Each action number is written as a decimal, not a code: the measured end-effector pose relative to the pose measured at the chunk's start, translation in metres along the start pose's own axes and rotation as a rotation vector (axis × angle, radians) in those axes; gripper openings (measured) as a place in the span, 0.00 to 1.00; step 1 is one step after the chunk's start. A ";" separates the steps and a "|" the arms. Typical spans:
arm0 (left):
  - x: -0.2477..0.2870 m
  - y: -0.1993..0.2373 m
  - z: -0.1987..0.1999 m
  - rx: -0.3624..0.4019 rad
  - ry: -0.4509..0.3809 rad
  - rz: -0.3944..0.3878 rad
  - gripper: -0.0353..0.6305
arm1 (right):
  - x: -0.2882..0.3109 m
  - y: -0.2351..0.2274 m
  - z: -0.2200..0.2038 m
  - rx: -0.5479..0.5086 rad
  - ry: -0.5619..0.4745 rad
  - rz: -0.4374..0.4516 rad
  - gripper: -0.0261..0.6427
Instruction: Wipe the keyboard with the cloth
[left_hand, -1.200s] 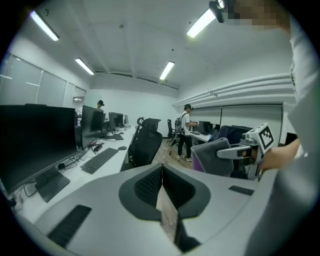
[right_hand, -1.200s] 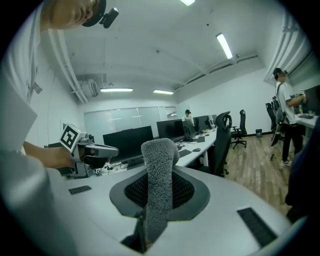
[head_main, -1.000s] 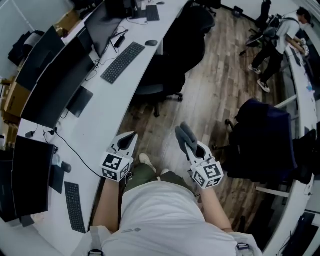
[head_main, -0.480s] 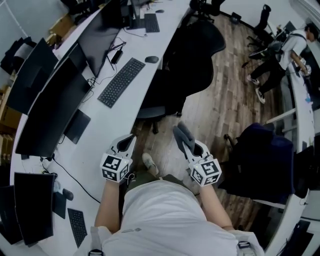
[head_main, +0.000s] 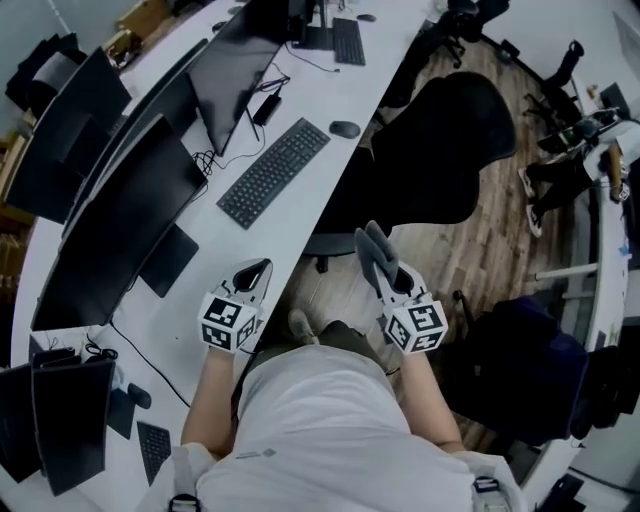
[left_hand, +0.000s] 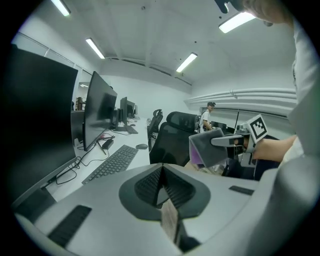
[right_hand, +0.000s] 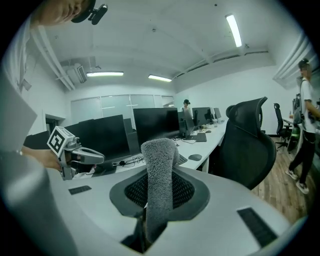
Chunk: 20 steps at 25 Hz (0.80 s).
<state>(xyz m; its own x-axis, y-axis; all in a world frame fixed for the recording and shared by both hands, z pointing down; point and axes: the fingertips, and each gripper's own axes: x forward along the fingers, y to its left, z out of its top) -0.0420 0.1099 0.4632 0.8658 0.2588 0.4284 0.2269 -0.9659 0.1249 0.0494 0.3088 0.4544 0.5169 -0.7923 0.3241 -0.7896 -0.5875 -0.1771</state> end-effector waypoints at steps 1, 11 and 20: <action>0.000 0.008 -0.002 -0.007 0.005 0.007 0.06 | 0.010 -0.002 0.002 -0.005 0.007 0.001 0.13; -0.001 0.064 -0.020 -0.091 0.041 0.109 0.06 | 0.102 -0.029 0.006 -0.038 0.108 0.041 0.13; 0.018 0.100 -0.024 -0.204 0.074 0.254 0.06 | 0.204 -0.081 0.014 -0.079 0.195 0.124 0.13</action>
<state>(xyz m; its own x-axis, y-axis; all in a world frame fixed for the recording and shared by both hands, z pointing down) -0.0143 0.0183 0.5050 0.8467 0.0174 0.5318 -0.0926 -0.9794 0.1794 0.2238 0.1922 0.5215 0.3462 -0.8065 0.4793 -0.8705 -0.4666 -0.1563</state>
